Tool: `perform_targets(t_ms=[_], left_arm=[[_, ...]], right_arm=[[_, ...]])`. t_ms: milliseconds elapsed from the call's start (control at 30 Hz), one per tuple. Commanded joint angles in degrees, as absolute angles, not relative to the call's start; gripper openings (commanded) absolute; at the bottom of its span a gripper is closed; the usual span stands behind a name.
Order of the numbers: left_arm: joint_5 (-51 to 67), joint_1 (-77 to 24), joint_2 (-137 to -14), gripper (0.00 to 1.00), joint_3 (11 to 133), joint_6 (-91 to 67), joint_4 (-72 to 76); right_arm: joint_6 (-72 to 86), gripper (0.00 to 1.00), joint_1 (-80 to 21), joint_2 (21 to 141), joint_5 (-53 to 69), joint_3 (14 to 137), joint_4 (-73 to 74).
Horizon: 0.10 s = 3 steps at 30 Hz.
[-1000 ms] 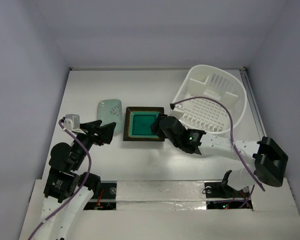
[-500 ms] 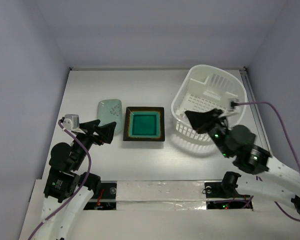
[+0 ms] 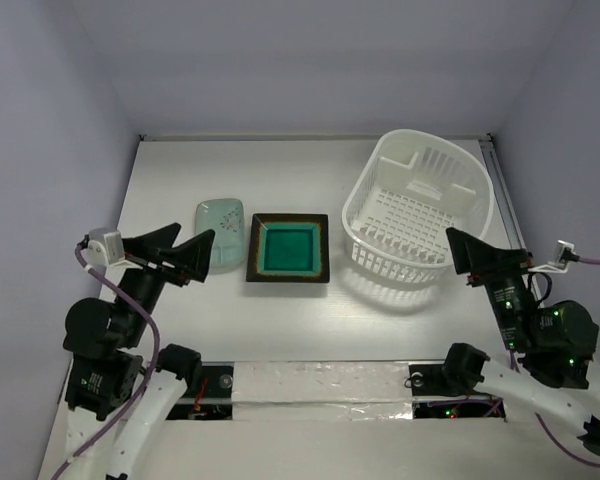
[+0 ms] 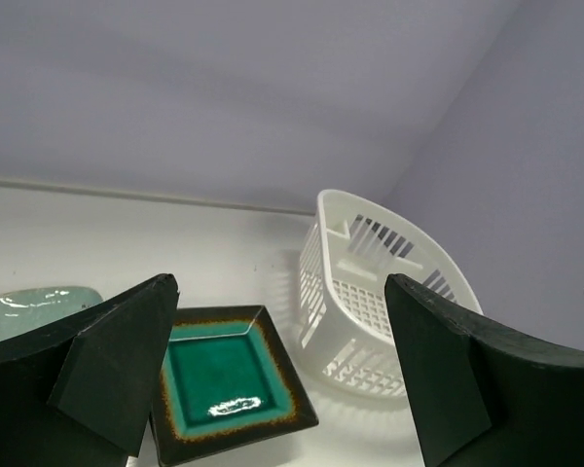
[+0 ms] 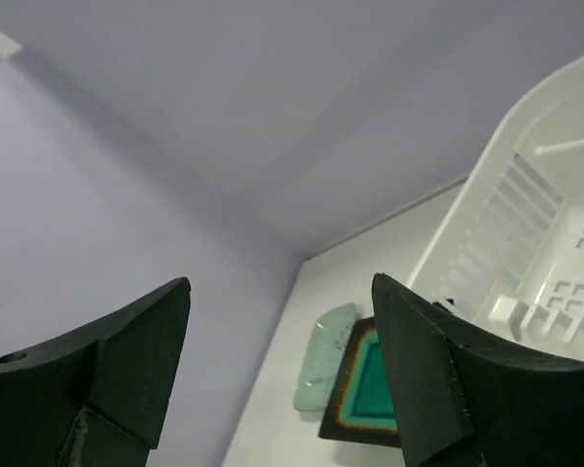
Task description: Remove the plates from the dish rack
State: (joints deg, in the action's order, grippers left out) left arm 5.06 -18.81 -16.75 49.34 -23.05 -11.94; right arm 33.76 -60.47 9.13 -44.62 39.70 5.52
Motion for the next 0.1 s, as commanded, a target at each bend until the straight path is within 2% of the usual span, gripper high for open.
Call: perform_targets(t_ms=[0, 67], left_arm=[[4.40, -19.16, -17.75, 0.86, 48.52, -23.55, -10.46], [4.31, -19.16, -18.45, 0.87, 47.99, -23.91, -11.16]], right_arm=[[31.55, 0.81, -60.91, 12.91, -45.35, 40.60, 5.27], [31.20, 0.81, -60.91, 14.67, -44.39, 41.48, 5.54]])
